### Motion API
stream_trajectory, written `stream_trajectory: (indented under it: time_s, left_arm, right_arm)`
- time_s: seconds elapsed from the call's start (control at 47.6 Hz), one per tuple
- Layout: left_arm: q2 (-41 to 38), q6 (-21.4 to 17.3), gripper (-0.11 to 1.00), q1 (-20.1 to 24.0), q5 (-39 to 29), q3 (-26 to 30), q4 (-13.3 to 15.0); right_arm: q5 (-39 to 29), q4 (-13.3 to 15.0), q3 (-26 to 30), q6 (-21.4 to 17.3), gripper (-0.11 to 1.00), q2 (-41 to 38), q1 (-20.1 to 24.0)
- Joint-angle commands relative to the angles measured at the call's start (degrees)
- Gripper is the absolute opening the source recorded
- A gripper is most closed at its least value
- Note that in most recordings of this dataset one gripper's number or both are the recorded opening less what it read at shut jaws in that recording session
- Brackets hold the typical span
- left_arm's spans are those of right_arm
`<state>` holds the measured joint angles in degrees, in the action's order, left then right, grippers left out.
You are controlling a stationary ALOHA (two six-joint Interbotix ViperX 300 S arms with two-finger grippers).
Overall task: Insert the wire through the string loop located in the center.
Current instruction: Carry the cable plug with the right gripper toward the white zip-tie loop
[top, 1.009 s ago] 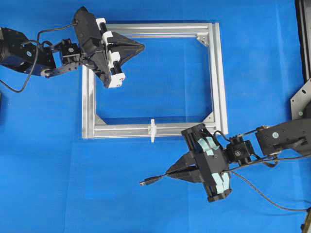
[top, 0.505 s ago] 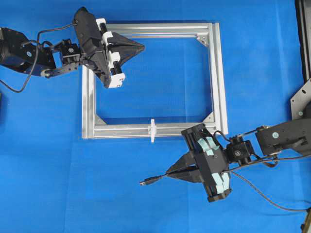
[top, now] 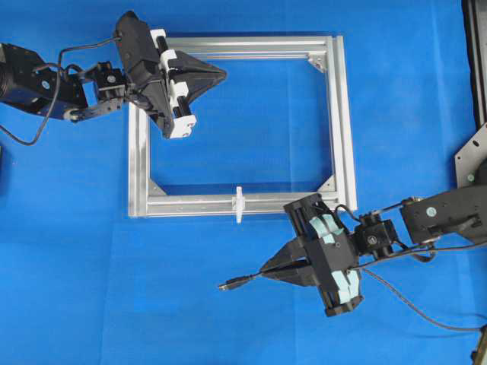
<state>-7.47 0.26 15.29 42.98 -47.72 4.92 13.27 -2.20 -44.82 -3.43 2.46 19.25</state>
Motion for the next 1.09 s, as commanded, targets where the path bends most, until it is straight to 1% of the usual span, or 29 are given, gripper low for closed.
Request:
stream_trajectory:
  time_s: [0.0,0.441,0.673,1.072]
  left_arm:
    - [1.67,-0.09,0.0,-0.09,0.35,0.44,-0.18]
    - [1.67,-0.09,0.0,-0.18,0.35,0.44,-0.18]
    - [1.67,-0.09,0.0,-0.26,0.26,0.44,-0.18]
    - [1.67,0.0,0.0,-0.35,0.26,0.53,-0.18]
  right_arm:
    - [0.26,0.09,0.7,-0.09,-0.03,1.14,0.0]
    - [-1.76,0.0,-0.18,-0.09,-0.03,1.76,0.0]
    - [-1.14,-0.35,-4.04,-0.18,-0.03,4.66,-0.35]
    - [-0.88,-0.7,-10.99,-0.44,-0.03,9.58,-4.75]
